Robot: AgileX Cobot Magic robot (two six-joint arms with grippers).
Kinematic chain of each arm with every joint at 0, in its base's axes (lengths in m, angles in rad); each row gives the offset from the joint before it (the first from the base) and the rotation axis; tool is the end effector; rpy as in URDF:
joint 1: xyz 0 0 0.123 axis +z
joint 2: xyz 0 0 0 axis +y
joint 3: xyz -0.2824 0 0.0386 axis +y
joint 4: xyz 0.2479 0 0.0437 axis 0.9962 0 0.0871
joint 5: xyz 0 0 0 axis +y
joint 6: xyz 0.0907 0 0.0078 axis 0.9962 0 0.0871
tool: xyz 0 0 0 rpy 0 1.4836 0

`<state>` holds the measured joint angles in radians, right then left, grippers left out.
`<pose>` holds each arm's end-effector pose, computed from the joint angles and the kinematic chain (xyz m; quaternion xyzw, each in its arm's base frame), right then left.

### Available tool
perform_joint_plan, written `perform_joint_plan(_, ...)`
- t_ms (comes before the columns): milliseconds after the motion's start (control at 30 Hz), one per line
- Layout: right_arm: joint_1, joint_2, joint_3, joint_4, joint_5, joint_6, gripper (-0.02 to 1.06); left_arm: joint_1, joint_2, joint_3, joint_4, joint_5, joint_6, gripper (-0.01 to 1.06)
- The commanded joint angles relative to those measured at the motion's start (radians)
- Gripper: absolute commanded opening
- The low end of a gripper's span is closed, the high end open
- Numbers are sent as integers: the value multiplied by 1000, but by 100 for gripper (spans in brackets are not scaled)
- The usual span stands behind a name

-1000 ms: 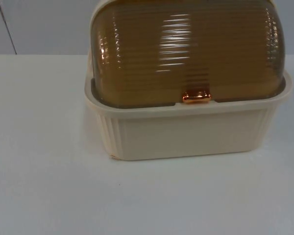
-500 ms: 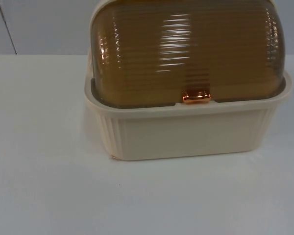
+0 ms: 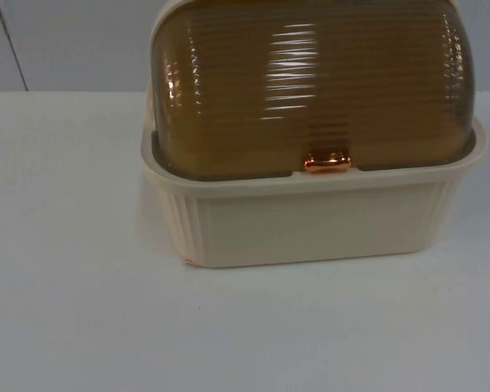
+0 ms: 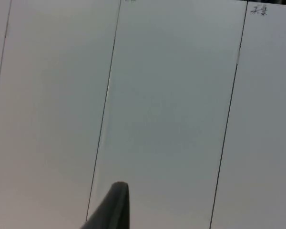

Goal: Open the box lid with the left hand, place the block into the box with the right hand, then close the box lid with the left hand.

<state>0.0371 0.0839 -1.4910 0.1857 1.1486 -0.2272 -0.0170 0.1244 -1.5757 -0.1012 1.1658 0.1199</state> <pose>-0.1971 0.0080 0.4677 -0.1224 0.5612 0.0020 0.8185 -0.2050 -0.0050 0.4807 0.0656 0.5600 -0.0002 0.8259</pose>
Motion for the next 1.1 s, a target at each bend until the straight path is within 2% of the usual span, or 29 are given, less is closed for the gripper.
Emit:
perform_joint_plan(0, -2, 1, -1, -2, 46, 6, 105, -6, -6, -4, -2, 55, -13, 105)
perform_joint_plan(167, 17, -12, 58, -30, 58, 20, 105, -6, -35, 50, 24, 55, -13, 105)
perform_joint_plan(267, 21, -23, 145, -77, 72, 63, 105, -6, -93, 198, 40, 55, -38, 105)
perform_joint_plan(300, 21, -23, 145, -77, 72, 63, 105, -6, -93, 198, 40, 55, -38, 105)
perform_joint_plan(433, 37, -55, 267, -163, 70, 142, 105, -7, -124, 401, 89, 55, -82, 105)
perform_joint_plan(533, 43, -74, 339, -206, 72, 198, 105, -7, -124, 482, 91, 55, -106, 105)
perform_joint_plan(600, 45, -84, 409, -213, 72, 227, 105, -7, -124, 562, 82, 55, -107, 105)
perform_joint_plan(800, 45, -84, 566, -209, 72, 227, 105, -7, -124, 724, 82, 55, -107, 105)
perform_joint_plan(1067, 45, -84, 710, -209, 72, 245, 105, -7, -124, 847, 84, 48, -120, 105)
